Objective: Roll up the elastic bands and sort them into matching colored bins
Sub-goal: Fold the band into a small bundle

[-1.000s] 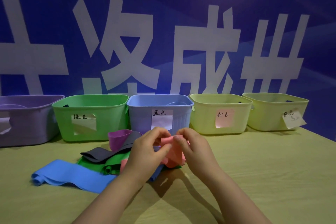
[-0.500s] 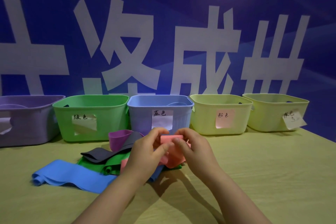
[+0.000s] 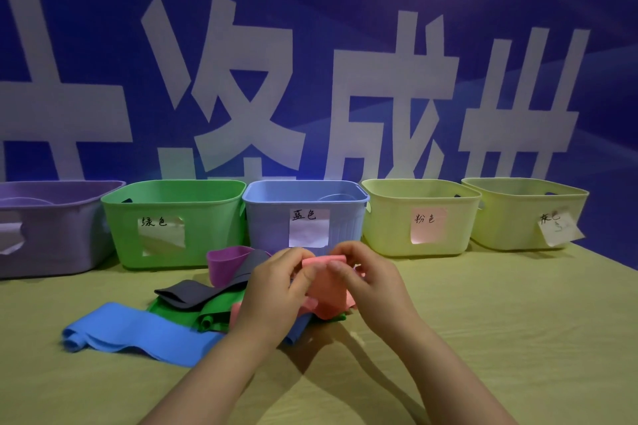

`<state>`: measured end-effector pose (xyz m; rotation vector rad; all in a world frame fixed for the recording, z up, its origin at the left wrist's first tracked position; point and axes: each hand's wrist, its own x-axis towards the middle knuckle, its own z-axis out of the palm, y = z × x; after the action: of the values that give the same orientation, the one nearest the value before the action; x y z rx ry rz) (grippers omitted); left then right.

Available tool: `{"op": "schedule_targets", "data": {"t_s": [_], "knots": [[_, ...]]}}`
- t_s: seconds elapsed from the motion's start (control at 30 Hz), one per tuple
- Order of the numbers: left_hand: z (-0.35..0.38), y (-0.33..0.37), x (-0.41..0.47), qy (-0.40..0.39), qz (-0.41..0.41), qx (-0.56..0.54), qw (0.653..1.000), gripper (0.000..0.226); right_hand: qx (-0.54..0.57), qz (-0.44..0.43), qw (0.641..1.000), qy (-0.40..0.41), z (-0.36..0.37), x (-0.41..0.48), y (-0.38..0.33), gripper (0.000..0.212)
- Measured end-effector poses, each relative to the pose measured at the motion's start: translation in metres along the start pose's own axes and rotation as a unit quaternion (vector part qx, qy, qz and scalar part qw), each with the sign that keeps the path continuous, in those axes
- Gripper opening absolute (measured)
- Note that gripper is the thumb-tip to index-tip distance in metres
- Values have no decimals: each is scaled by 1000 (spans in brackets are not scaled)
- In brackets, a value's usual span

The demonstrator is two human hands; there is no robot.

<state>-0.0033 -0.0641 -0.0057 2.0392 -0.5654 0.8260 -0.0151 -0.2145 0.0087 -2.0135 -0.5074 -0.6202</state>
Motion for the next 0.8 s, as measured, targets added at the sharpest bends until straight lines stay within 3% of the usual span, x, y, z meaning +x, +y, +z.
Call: {"op": "schedule_targets", "data": {"t_s": [0.2,0.37,0.6,0.8], "knots": [[1,4,0,3,17,-38,999,9,-30,0,1000,-1,1,1,4,16],[0,3,1,6,20,-10,1000,13,45,16,999,5,1,0,2,7],[-1,2,0,5,-1,-31,1000,13,50,4,999,-2,1,0,3,28],[-1,7,1,4,-8,-25,1000,4,97,25,995,5,2,-1,1,19]]}}
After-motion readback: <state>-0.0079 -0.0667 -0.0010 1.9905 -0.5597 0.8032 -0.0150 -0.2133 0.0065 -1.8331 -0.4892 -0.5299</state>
